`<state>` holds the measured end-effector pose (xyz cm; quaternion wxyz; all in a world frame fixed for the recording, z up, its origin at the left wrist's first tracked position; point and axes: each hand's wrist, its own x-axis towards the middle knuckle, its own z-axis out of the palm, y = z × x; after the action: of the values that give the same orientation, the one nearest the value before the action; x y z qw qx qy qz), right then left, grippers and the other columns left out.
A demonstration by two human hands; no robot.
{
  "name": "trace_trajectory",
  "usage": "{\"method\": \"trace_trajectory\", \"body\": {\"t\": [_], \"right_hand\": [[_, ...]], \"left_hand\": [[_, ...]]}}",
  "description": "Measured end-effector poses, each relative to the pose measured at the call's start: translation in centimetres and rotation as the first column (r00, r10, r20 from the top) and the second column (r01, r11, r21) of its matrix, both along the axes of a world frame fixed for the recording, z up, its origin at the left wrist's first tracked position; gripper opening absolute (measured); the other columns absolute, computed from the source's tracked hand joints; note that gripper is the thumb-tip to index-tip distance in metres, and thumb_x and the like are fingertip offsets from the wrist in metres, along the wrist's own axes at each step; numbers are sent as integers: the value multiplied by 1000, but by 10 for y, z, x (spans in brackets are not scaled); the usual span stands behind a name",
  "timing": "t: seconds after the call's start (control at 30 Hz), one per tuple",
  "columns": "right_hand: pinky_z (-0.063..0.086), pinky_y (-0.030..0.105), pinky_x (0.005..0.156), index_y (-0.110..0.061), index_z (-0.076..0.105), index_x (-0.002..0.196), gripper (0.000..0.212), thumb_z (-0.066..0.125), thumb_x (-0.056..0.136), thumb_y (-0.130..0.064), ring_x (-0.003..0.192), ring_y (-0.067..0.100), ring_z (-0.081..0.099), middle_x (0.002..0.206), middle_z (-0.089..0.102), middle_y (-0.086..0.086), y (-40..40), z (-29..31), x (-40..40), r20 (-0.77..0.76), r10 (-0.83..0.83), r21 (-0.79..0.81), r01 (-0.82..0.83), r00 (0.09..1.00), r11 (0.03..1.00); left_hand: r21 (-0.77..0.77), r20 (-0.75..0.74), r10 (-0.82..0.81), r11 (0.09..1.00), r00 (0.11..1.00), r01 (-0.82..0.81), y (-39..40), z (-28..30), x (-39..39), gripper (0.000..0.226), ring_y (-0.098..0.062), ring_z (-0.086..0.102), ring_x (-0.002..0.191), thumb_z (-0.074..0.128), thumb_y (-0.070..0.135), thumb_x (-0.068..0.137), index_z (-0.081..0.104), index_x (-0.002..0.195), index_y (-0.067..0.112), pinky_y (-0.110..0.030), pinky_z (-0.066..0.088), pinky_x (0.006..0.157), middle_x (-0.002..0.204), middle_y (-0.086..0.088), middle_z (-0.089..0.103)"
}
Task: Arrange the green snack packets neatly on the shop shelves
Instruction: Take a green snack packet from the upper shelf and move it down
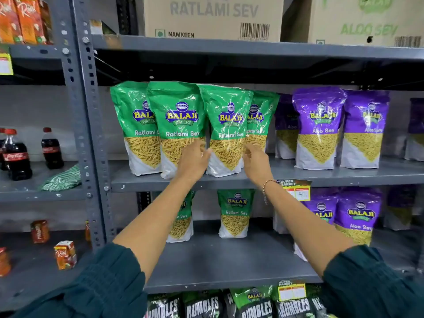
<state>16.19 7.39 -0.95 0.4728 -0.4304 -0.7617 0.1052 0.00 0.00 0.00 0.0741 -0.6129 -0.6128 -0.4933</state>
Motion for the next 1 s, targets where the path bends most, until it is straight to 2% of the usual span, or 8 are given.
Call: {"method": "trace_trajectory", "body": {"t": [0.1, 0.23, 0.3, 0.4, 0.67, 0.73, 0.87, 1.0], "right_hand": [[42, 40, 91, 5, 33, 135, 43, 42, 95, -8, 116, 38, 50, 128, 51, 26, 20, 2, 7, 84, 14, -154, -1, 996, 988], [35, 28, 48, -2, 35, 119, 24, 33, 96, -9, 65, 20, 43, 73, 40, 0, 48, 2, 10, 45, 70, -268, -55, 997, 962], [46, 27, 63, -5, 30, 130, 33, 30, 99, -16, 76, 15, 49, 90, 48, -1, 58, 4, 7, -49, 171, -293, -177, 984, 939], [36, 30, 100, 1, 29, 138, 45, 33, 99, -20, 121, 24, 46, 132, 47, 12, 70, 9, 1, -163, 239, -268, -276, 957, 923], [41, 3, 57, -1, 56, 105, 27, 54, 91, -24, 71, 7, 48, 80, 54, -3, 97, -3, 14, -303, 359, -216, -431, 883, 876], [43, 2, 59, 2, 53, 107, 30, 58, 89, -22, 72, 5, 52, 82, 56, -3, 93, -4, 19, -359, 366, -199, -454, 859, 869], [53, 23, 78, -3, 52, 103, 30, 65, 83, -23, 88, 19, 63, 94, 64, 9, 76, -4, 33, -429, 378, -188, -490, 820, 851], [53, 28, 83, -18, 52, 89, 21, 70, 78, -19, 88, 20, 65, 92, 67, 4, 41, -6, 44, -488, 389, -137, -509, 781, 850]], "left_hand": [[-49, 45, 47, 998, 998, -45, 20, 1, 15, 42, -29, 60, 94, 52, 36, 91, 51, 113, -1, -41, 48, 85, 101, -17, 65], [-106, 56, 121, 988, 991, -114, 50, -10, 25, 57, -39, 54, 109, 54, 42, 88, 45, 120, -4, -49, 46, 92, 117, -25, 56], [-79, 61, 147, 987, 987, -142, 60, -14, 26, 59, -39, 54, 110, 55, 41, 88, 41, 124, -3, -48, 47, 90, 119, -25, 56], [-39, 69, 178, 984, 982, -175, 69, -19, 29, 60, -34, 58, 92, 57, 35, 88, 36, 129, -3, -41, 45, 72, 96, -20, 60], [-28, 129, 200, 980, 971, -198, 69, -17, 31, 49, -10, 43, 55, 62, 22, 87, 40, 124, -2, -26, 32, 49, 61, 4, 42], [-17, 153, 171, 985, 973, -171, 63, -17, 31, 44, -6, 45, 55, 63, 20, 86, 44, 121, 1, -21, 36, 47, 63, 3, 47], [16, 201, 43, 999, 979, -48, 46, -18, 31, 42, -24, 62, 81, 67, 26, 82, 50, 115, 6, -41, 51, 77, 87, -8, 64], [47, 245, -73, 997, 967, 63, 11, -23, 32, 53, -16, 59, 95, 68, 27, 81, 48, 126, 9, -34, 49, 87, 108, -7, 68]]}}
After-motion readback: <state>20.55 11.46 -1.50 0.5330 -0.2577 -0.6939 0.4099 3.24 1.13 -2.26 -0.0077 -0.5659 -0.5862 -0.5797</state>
